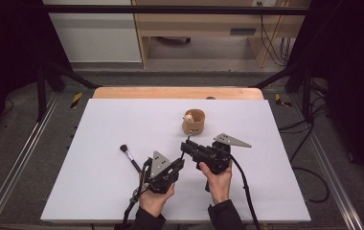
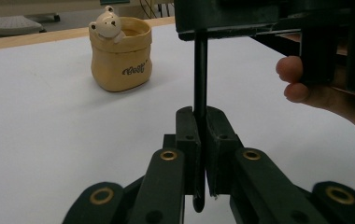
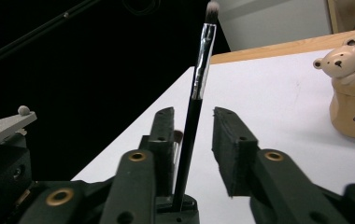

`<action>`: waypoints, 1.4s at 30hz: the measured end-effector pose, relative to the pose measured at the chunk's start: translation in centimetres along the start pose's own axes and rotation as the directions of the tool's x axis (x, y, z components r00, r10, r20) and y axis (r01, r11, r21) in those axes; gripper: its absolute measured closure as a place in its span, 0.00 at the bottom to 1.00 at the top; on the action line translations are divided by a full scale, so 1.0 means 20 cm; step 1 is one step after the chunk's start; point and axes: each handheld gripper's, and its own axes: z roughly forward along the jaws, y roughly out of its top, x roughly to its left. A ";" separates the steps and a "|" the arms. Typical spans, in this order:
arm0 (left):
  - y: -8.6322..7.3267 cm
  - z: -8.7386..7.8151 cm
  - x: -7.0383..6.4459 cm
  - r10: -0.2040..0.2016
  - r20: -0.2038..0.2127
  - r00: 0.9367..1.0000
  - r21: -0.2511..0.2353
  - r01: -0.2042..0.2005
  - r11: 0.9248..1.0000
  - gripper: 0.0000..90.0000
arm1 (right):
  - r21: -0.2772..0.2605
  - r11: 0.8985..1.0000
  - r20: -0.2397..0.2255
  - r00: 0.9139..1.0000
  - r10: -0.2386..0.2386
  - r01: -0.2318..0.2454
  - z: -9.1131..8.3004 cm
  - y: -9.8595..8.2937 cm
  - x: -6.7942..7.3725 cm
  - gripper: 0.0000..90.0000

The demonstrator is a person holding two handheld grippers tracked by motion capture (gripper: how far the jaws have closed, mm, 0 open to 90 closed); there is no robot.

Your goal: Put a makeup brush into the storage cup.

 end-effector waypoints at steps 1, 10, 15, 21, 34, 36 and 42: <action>0.00 0.00 0.00 -0.001 0.001 1.000 -0.001 0.001 1.000 0.95 | -0.002 1.000 -0.002 1.000 -0.001 0.001 0.00 0.00 0.00 0.81; 0.00 0.00 -0.01 0.004 -0.007 1.000 -0.002 -0.004 1.000 0.94 | -0.008 1.000 -0.019 1.000 0.008 -0.008 -0.01 0.00 0.00 0.93; 0.00 0.01 -0.01 0.008 -0.012 1.000 -0.006 -0.008 1.000 0.94 | -0.017 1.000 -0.050 0.999 0.018 -0.019 -0.01 0.01 0.00 0.95; 0.02 -0.01 -0.01 0.023 -0.016 1.000 -0.006 -0.023 1.000 0.87 | -0.014 1.000 -0.048 0.999 0.007 -0.008 -0.02 0.02 0.01 0.95; 0.12 -0.07 0.07 0.065 0.009 0.998 -0.024 -0.065 0.998 0.51 | -0.076 0.993 0.044 0.995 -0.085 0.088 -0.07 0.10 0.02 0.95; 0.14 -0.08 0.08 0.060 0.019 0.998 -0.030 -0.059 0.998 0.48 | -0.084 0.991 0.059 0.994 -0.095 0.100 -0.08 0.11 0.02 0.95; 0.20 -0.11 0.11 0.091 0.016 0.996 -0.022 -0.091 0.996 0.40 | -0.109 0.984 0.104 0.986 -0.131 0.142 -0.08 0.16 0.01 0.95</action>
